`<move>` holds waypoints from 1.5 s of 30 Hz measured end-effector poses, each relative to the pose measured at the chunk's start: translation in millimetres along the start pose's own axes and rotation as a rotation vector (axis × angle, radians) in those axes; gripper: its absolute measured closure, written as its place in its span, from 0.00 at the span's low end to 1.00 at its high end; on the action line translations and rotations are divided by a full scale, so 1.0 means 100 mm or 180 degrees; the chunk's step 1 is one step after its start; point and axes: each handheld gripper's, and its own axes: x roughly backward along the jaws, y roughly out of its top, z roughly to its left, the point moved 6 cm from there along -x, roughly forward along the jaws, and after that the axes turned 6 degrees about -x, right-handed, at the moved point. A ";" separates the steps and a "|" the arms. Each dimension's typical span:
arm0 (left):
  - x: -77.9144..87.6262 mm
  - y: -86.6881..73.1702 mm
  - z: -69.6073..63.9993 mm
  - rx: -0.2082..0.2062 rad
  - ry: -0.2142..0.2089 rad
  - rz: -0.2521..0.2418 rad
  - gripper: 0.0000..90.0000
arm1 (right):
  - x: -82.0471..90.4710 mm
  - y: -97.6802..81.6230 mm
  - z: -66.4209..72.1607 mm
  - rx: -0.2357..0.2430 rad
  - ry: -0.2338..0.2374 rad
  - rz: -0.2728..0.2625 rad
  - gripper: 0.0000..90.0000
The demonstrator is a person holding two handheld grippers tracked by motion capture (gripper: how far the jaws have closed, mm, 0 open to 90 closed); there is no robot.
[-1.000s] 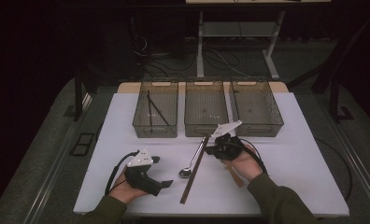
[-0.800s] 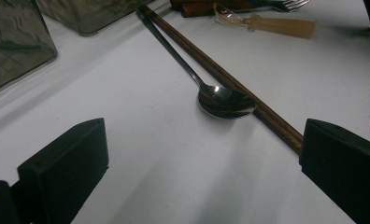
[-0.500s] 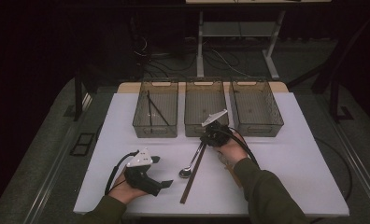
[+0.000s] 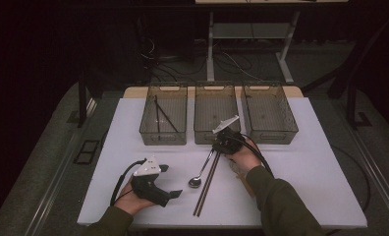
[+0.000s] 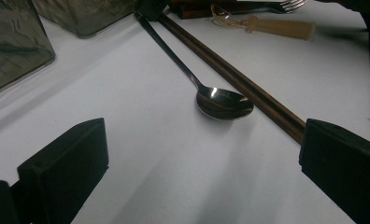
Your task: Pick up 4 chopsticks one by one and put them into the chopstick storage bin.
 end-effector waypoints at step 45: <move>0.00 0.01 -0.01 0.0002 0.0020 0.0001 0.00 | 0.67 -0.39 0.23 0.0038 0.0593 -0.0396 0.96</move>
